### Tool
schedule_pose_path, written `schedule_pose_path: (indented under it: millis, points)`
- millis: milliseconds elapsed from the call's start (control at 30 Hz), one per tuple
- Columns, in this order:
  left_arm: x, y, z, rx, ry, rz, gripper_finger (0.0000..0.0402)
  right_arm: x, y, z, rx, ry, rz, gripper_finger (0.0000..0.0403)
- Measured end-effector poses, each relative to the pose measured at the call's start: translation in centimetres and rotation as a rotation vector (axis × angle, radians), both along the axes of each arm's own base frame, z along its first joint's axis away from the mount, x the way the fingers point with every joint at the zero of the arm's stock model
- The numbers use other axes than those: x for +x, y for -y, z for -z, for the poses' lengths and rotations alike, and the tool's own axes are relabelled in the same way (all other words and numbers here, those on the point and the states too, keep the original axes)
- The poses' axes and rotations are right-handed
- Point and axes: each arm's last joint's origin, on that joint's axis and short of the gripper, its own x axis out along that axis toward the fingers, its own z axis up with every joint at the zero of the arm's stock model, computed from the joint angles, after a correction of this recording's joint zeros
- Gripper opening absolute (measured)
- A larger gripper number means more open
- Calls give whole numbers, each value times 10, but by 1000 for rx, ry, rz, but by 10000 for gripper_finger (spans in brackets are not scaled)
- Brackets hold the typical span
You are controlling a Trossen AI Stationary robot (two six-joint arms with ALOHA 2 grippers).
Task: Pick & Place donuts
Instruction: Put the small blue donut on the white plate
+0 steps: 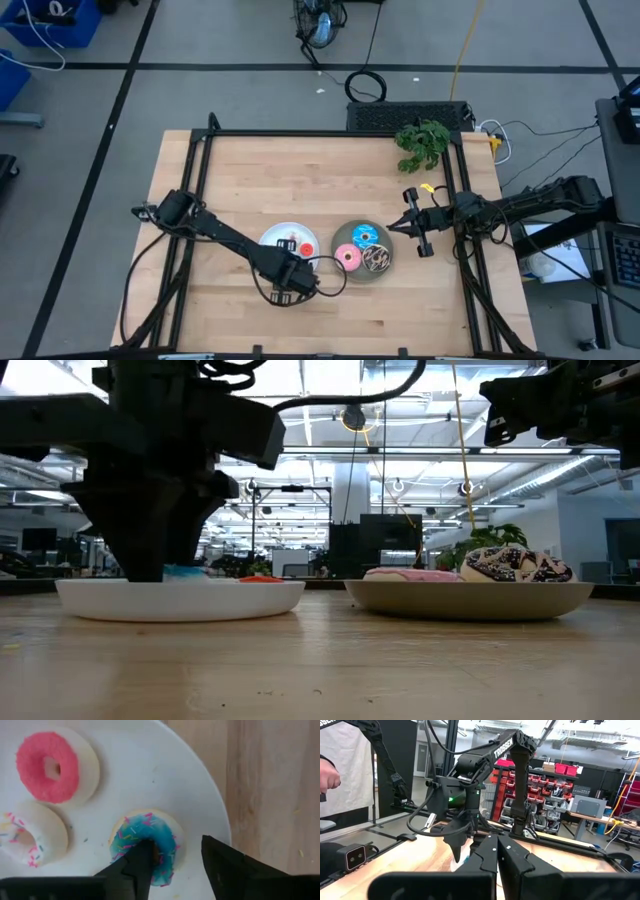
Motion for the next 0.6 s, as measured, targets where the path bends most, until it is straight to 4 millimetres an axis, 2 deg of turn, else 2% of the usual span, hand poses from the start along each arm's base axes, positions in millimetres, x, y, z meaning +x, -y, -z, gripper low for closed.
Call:
schedule_pose_path:
  millis: [467, 600]
  points:
    - [0, 1, -14, 57, 10, 9, 175, 0, 0, 0, 0, 0, 0, 0]
    - [-2, 0, -13, 53, -18, 54, 151, 0, 0, 0, -1, 0, 0, 0]
